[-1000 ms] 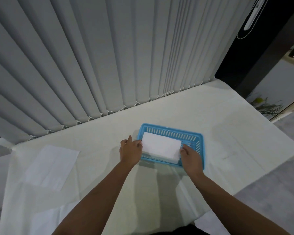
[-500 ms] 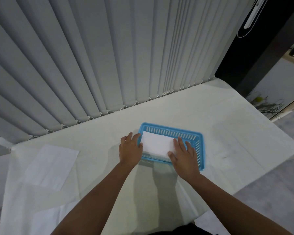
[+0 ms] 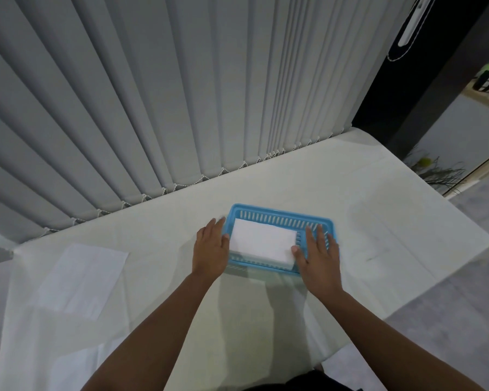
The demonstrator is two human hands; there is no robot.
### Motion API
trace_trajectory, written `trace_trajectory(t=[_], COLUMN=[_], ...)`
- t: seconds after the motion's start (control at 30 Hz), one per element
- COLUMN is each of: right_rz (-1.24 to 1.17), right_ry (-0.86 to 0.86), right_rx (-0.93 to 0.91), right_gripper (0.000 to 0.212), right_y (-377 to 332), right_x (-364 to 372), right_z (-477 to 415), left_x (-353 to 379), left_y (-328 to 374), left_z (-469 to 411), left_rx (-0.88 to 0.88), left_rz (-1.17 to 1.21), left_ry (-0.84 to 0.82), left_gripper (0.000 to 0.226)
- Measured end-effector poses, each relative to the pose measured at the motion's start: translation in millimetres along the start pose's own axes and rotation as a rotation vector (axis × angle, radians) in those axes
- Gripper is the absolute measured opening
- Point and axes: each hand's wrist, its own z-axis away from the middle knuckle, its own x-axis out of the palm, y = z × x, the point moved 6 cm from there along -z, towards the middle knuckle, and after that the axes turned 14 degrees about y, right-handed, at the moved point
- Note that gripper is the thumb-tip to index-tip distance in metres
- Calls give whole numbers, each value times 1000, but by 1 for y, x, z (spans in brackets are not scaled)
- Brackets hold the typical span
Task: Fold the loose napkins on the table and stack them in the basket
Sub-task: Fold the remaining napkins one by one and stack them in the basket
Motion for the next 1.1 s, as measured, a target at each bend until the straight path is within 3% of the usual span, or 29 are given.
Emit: trace_trajectory(t=[0.1,0.17,0.37,0.93,1.1], right_rz=[-91,-191,-504,-662,-683], right_ry=[90,64,-79,-173,-202], right_rx=[155,280,482,253,222], right_gripper=[65,66,86,92,94], right_y=[23,39,83,19,-14], right_x=[-11,-9,46,46,56], right_z=[0,1,-2,4,26], left_x=[8,13,20,-42,-68], left_y=[-14,-19,-13,-49,-80], left_z=[1,7,29,90,107], left_rx=[-229,-322,-354,-575,-697], left_rz=[163,223,247,404,505], left_ry=[-60,-112,-83,233,238], left_gripper=[49,50,45,35,27])
